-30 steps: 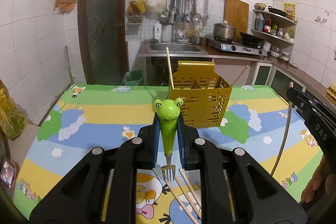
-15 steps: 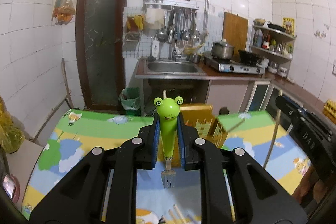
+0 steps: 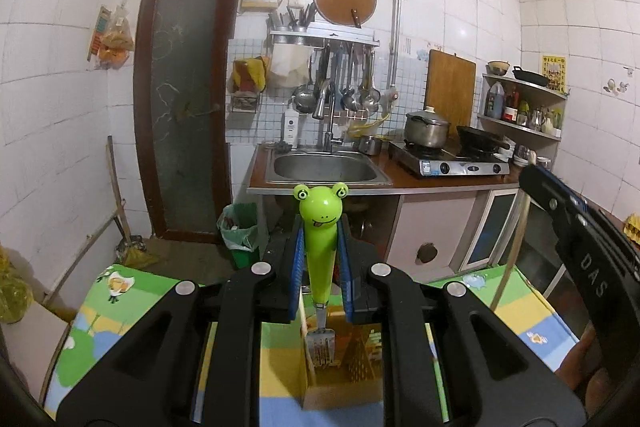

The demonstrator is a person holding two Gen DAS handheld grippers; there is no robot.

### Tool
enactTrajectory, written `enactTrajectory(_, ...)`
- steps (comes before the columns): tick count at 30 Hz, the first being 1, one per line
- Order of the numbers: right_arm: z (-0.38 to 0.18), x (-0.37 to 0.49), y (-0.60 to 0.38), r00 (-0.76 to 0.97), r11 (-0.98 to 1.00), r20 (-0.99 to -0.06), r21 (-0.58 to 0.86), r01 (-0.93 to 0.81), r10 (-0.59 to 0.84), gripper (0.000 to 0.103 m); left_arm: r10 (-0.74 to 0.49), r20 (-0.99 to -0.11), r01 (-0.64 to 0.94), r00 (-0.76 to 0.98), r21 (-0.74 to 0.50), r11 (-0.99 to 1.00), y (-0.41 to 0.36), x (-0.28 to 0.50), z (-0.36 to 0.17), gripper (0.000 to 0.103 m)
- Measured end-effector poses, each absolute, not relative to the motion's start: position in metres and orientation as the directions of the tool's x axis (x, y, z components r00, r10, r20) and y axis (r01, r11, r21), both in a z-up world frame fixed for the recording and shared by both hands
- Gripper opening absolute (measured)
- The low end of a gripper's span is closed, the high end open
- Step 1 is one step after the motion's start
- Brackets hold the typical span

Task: Organize utensils
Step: 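Carry the fork and the chopsticks up toward the yellow holder, then drop the fork and chopsticks into the yellow holder, opening both tools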

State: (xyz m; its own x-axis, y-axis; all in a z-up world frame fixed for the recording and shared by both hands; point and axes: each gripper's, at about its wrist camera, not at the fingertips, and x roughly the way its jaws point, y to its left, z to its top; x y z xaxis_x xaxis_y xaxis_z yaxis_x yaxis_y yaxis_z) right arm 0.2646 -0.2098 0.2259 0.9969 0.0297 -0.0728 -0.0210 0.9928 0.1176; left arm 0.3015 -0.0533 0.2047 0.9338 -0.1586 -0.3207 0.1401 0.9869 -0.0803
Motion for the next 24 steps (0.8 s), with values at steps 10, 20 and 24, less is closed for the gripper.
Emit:
enactTrajectory(10,0.168,0.325,-0.212,0.991,0.992,-0.129,0.122,-0.016,0.032,0.006,-0.189,-0.391,0.167,0.901,-0.090,0.982,-0.066,0.349,0.141,0.014)
enactTrajectory(20,0.127,0.326,-0.213,0.963,0.997,-0.270,0.078,0.013,0.009,0.034,-0.155,-0.496,0.133,0.855,-0.080,0.988,-0.053,0.347,0.105,0.038)
enactTrajectory(24,0.135,0.303,-0.224,0.963,0.996,-0.268,0.071,0.055,-0.034,0.067,-0.103,-0.472,0.098,0.876,-0.035,0.995,-0.041,0.323,0.117,0.070)
